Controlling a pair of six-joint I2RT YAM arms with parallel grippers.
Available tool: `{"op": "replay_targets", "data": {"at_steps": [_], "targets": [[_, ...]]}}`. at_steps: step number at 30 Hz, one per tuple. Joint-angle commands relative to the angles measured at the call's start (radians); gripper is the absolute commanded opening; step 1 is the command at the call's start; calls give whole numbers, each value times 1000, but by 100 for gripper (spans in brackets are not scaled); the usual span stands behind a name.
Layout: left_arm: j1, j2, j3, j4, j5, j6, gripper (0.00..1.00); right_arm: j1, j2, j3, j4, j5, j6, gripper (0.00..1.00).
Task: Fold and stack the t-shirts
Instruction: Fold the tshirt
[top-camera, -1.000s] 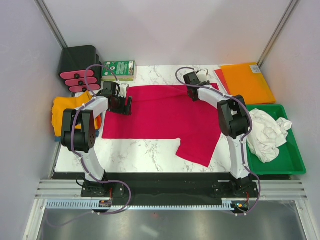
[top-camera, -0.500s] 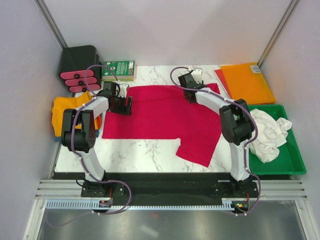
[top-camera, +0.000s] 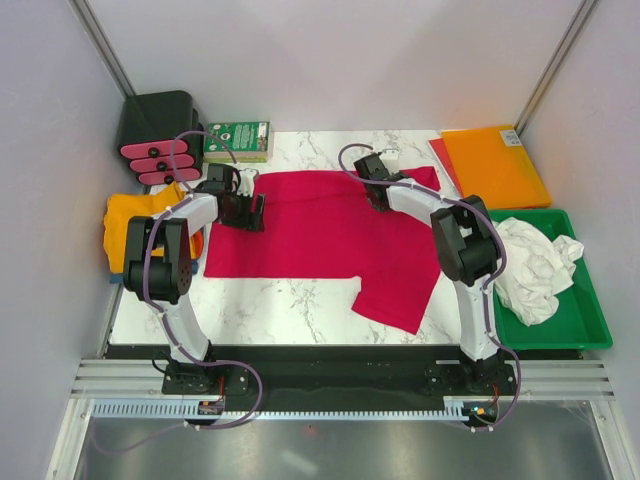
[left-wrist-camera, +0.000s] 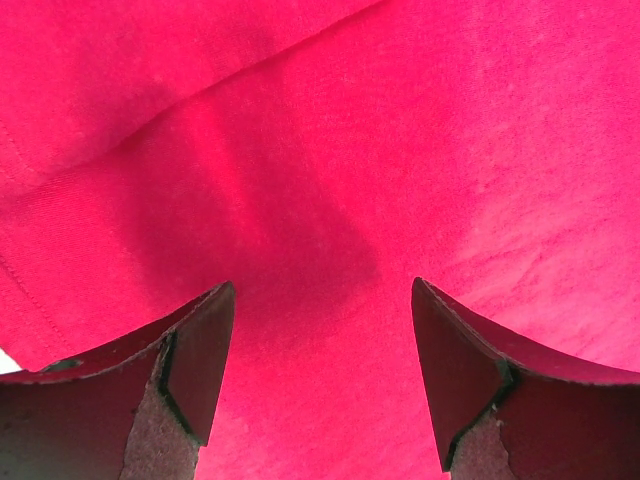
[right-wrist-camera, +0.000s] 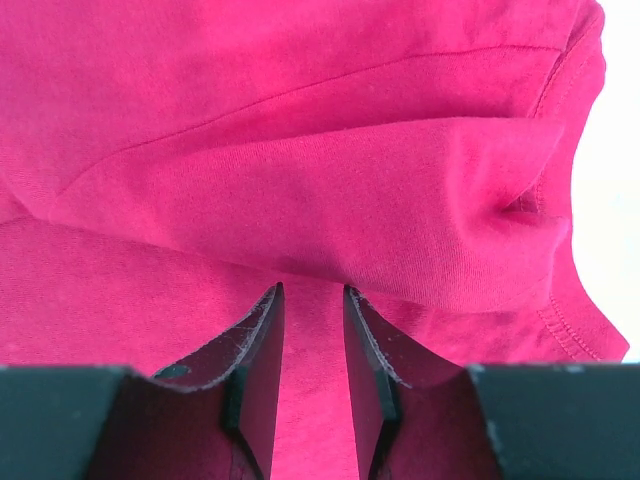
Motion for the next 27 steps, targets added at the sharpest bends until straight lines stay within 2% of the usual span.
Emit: {"op": "replay_targets", "data": {"at_steps": [1,13,21,27], "targets": [[3,13,11,16,32,-29,78,-17,25,37,-13,28,8,38],[3,17,11,16,23,-26,78,-75,129,290,-77,71,-25,40],[3,20,14,13,23,-22,78,-114,296,534,-186,42,-30,41],[3,27,14,14,26,-24,78,-144,365,603,-171,39,-28,43]]}}
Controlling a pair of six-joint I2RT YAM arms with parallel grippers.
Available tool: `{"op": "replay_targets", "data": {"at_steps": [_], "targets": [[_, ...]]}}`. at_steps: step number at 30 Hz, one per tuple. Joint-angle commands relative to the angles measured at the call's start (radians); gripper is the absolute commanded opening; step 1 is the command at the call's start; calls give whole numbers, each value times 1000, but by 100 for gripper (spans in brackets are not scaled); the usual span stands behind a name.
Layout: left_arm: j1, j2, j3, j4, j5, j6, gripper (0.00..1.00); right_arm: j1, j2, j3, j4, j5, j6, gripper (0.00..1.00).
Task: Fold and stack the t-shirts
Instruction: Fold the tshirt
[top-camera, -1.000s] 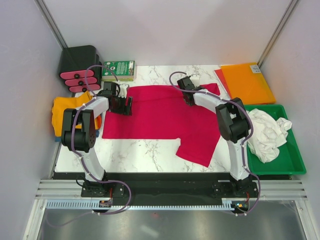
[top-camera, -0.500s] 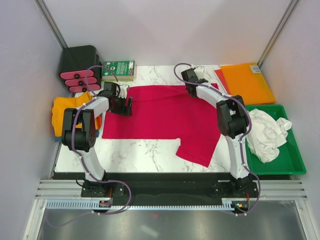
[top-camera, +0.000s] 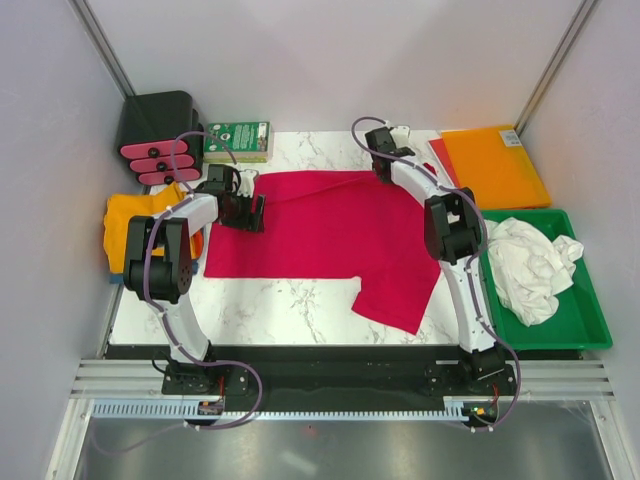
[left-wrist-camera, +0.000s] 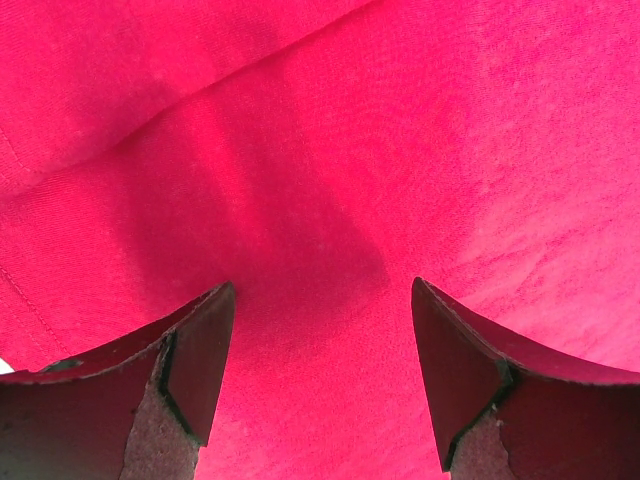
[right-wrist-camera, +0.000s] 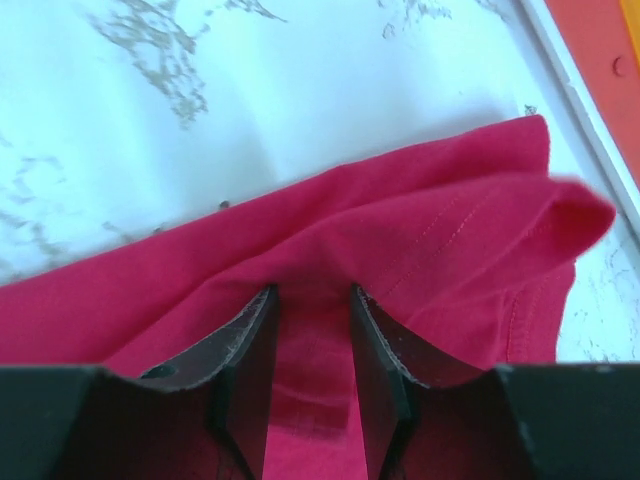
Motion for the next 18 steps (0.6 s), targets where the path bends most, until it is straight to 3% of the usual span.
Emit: {"op": "replay_targets", "data": {"at_steps": [1,3,7,18], "targets": [[3,17,14,11,21,-23,78,-28,42,84,-16,6,-2,43],[3,13,14,12,23,-28,78,-26,13,65,16,0,-4,43],[3,-18,5,22,20,-26,78,-5,-157,-134,197,18,-2,47],[3,-29,2,25,35,-40,78,58,-401,-405,218,72,13,50]]}}
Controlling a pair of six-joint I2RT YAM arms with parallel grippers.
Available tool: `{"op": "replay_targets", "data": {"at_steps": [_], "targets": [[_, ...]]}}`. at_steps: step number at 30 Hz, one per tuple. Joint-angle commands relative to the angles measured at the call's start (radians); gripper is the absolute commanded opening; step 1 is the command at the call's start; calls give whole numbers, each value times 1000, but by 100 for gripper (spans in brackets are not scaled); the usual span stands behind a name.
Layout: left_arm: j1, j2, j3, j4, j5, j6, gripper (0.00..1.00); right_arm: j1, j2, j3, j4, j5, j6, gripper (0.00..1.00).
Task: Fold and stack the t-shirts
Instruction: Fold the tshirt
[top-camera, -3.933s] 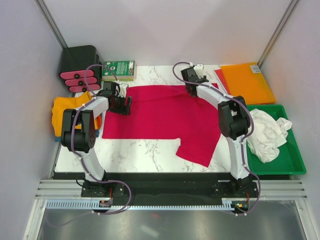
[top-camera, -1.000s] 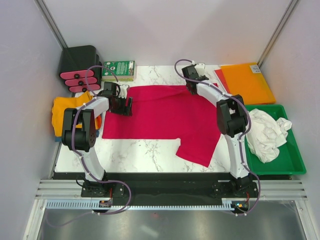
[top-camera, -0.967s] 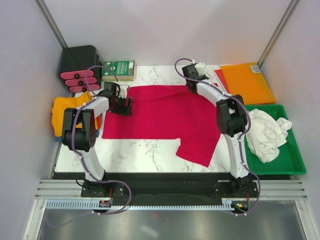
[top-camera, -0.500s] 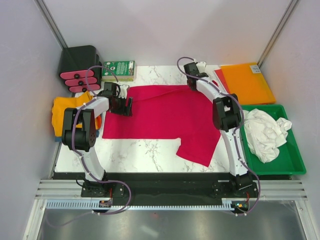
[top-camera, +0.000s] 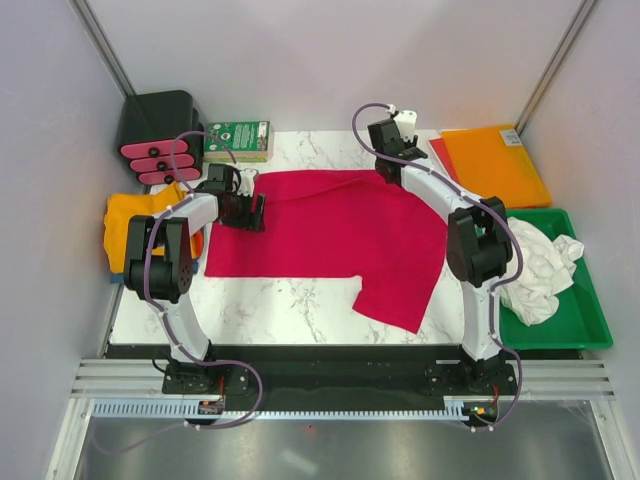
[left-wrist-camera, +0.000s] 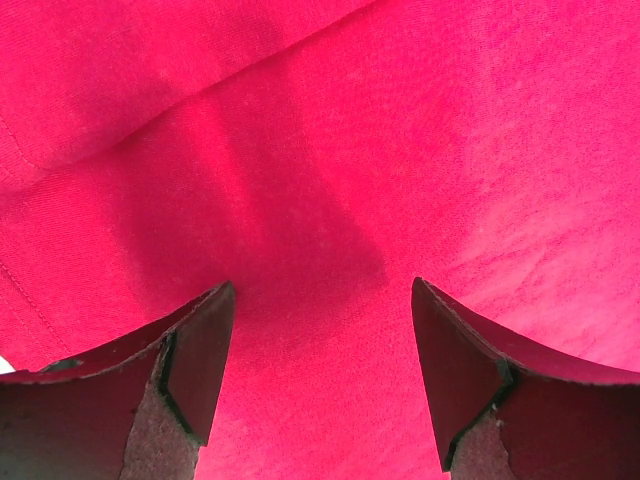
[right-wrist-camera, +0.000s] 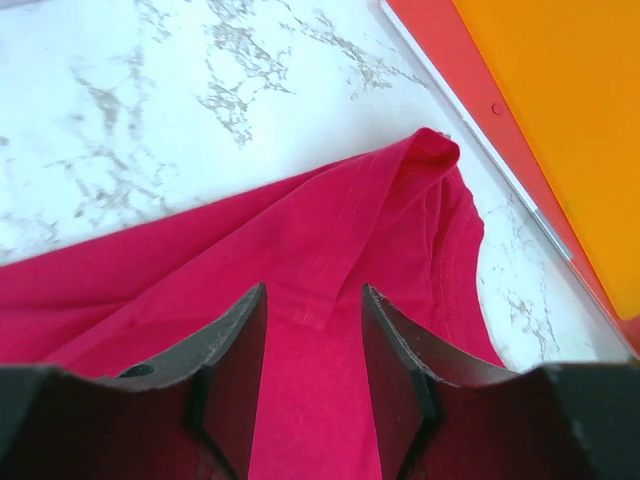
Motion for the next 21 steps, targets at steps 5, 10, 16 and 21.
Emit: {"op": "replay_targets", "data": {"at_steps": [5,10,16,21], "targets": [[3,-21,2,20,42,-27,78,-13,-2,-124,30,38,36,49],[3,-18,-3,18,45,-27,78,-47,79,-43,23,12,48,48],[2,-9,-2,24,54,-32,78,-76,135,48,24,-27,77,48],[3,-10,2,24,53,-32,78,-84,148,76,30,-47,117,49]]}}
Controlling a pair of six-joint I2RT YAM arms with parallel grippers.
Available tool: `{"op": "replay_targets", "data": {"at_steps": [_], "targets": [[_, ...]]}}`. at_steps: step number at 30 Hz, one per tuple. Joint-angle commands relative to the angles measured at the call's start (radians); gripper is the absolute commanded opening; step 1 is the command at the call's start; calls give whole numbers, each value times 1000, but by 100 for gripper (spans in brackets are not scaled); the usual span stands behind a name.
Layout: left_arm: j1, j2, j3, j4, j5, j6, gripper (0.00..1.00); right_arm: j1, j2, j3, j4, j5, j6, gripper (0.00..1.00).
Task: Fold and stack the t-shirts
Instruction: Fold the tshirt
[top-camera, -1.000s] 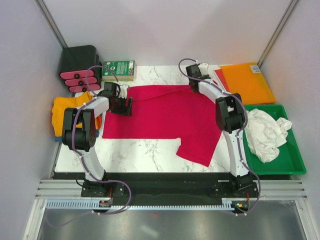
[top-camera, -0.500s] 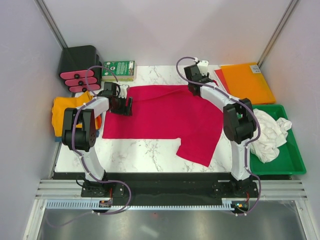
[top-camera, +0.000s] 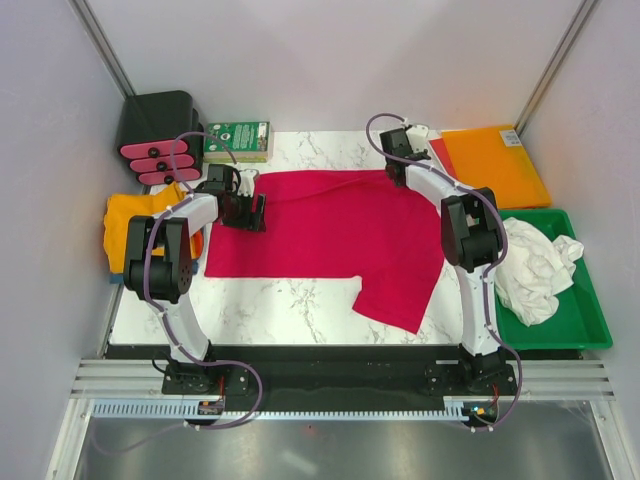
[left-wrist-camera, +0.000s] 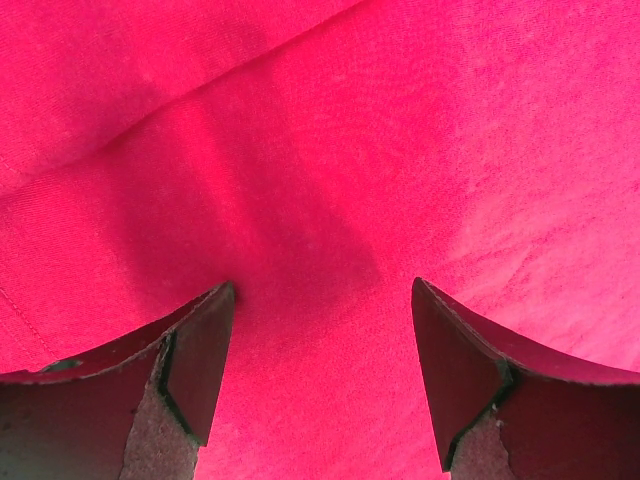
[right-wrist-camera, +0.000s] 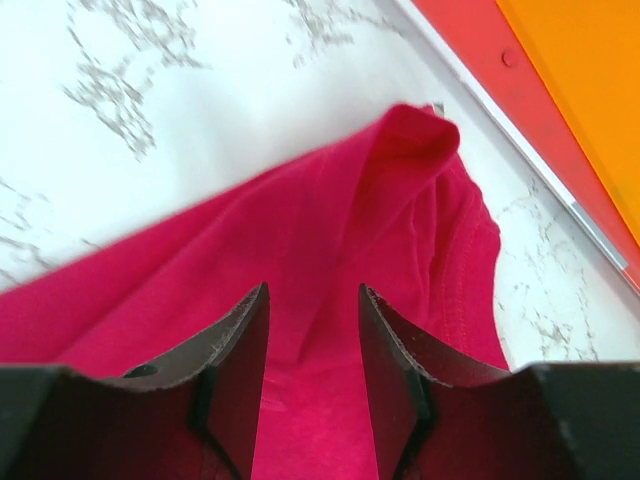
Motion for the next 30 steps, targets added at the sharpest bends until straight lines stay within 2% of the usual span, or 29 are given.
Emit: {"op": "replay_targets", "data": {"at_steps": [1,9,23,26,30], "targets": [[3,-10,0,24,26,-28,78,-6,5,59,28,-23,58,49],[3,1,2,24,17,-25,78,-48,17,27,27,-61,142,49],[3,11,0,27,15,-23,78,-89,62,49,39,-115,154,48],[3,14,-1,27,12,-22,78,-91,77,65,41,-141,153,47],[3,14,-1,27,14,-23,78,-89,80,72,39,-153,153,38]]}}
